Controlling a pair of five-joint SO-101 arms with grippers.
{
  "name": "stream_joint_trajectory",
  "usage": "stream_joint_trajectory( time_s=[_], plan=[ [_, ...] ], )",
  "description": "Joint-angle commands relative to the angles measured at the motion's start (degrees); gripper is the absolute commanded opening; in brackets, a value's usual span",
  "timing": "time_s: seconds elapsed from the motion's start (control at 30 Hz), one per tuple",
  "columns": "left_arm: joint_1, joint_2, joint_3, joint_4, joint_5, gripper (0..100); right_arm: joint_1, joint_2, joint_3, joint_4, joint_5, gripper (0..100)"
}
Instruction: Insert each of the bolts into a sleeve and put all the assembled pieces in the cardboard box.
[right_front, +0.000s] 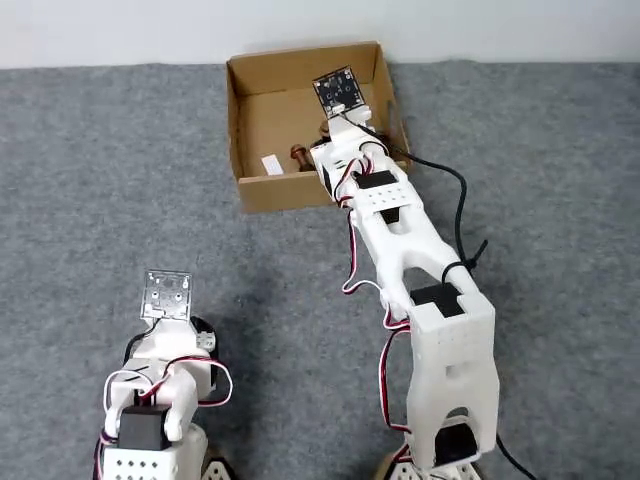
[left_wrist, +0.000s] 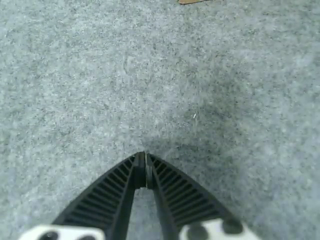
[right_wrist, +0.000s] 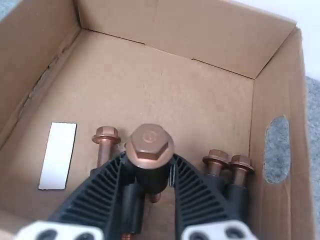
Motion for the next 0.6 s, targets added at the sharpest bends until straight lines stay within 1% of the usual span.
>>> stream_joint_trajectory(
  time_s=[0.0, 0.27, 0.47, 0.57],
  plan=[
    [-0.3, -0.3, -0.4, -1.4, -0.1, 1, -0.6, -1.2, -3.4, 1.2, 0.4, 0.9],
    [-0.3, -0.3, -0.4, -1.4, -0.1, 1, -0.6, -1.5, -3.8, 12.0, 0.2, 2.0],
    [-0.3, -0.3, -0.4, -1.4, -0.1, 1, -2.0, -6.5, -3.8, 16.7, 0.1, 12.1],
    [-0.3, -0.3, -0.4, -1.4, -0.1, 1, -3.3, -10.3, -3.8, 19.5, 0.1, 10.0]
  ],
)
